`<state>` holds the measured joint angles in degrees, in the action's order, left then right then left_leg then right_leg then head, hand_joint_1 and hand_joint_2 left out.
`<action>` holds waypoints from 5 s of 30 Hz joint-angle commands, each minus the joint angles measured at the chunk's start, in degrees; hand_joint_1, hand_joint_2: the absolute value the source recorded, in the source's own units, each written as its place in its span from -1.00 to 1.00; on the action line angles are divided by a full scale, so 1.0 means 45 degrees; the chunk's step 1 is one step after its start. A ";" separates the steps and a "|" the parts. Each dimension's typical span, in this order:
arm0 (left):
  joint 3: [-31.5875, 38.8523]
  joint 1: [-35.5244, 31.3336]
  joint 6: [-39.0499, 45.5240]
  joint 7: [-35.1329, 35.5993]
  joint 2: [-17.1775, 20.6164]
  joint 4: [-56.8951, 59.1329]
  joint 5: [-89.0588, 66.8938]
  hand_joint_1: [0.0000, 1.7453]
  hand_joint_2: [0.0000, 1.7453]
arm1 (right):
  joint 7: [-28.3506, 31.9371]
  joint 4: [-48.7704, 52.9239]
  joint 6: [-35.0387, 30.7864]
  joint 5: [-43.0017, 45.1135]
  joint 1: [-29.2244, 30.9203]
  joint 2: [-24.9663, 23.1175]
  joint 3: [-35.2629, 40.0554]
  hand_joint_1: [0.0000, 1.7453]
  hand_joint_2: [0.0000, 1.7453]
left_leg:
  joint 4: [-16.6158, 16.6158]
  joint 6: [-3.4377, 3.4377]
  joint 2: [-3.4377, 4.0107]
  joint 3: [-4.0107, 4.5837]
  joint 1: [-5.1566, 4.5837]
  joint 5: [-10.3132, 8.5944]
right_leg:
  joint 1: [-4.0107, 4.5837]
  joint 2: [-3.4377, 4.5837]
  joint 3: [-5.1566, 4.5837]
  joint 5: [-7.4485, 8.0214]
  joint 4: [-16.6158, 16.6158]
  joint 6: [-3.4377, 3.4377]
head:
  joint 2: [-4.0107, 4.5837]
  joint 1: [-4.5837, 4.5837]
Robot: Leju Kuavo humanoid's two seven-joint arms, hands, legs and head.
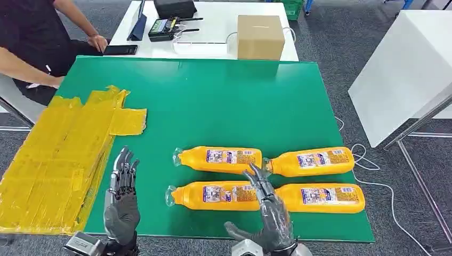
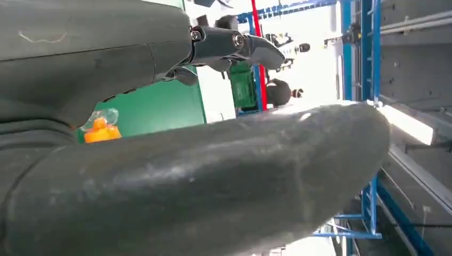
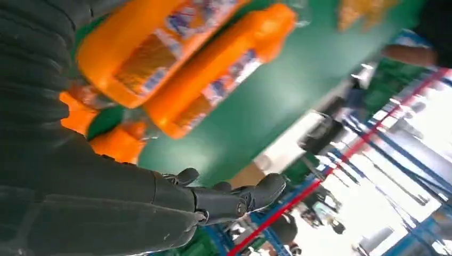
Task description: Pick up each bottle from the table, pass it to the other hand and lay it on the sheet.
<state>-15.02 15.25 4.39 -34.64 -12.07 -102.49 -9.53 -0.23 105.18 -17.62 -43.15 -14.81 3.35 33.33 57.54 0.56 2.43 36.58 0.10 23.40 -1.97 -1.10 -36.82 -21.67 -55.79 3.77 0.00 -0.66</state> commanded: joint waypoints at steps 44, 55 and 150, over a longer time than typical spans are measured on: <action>0.0246 -0.0562 -0.0870 0.0787 0.0148 0.1942 0.0016 -1.00 -1.00 | -0.2528 -0.3401 0.4449 -0.2365 0.3522 0.1698 0.0540 -1.00 1.00 | -0.0007 -0.0005 -0.0032 -0.0112 0.0025 0.0039 | 0.0021 0.0023 0.0109 -0.0025 0.0016 -0.0051 | 0.0000 -0.0005; 0.0124 -0.1016 -0.1076 0.0723 0.0136 0.2432 0.0064 -1.00 -1.00 | -0.2404 -0.5820 0.5398 -0.1957 0.5235 0.1463 0.1304 -1.00 1.00 | -0.0014 -0.0001 -0.0009 -0.0082 0.0016 0.0017 | 0.0013 0.0032 0.0076 -0.0001 0.0022 -0.0035 | 0.0000 -0.0005; -0.0111 0.0095 -0.6592 0.2827 0.0978 0.2068 0.8407 -1.00 1.00 | 0.0155 -0.2823 0.1656 0.1669 0.2757 -0.0498 0.0325 1.00 1.00 | -0.0026 -0.0027 -0.0021 -0.0290 0.0033 0.0154 | 0.0020 0.0031 0.0278 -0.0141 0.0025 -0.0065 | 0.0000 -0.0005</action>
<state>-8.58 17.84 -20.34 -21.03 -14.06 -97.92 27.74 0.63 101.36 -14.32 -34.69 -6.44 3.06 36.04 57.54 0.48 2.48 35.59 0.18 24.06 -1.95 -1.02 -35.87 -22.28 -55.79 3.70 0.00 -0.68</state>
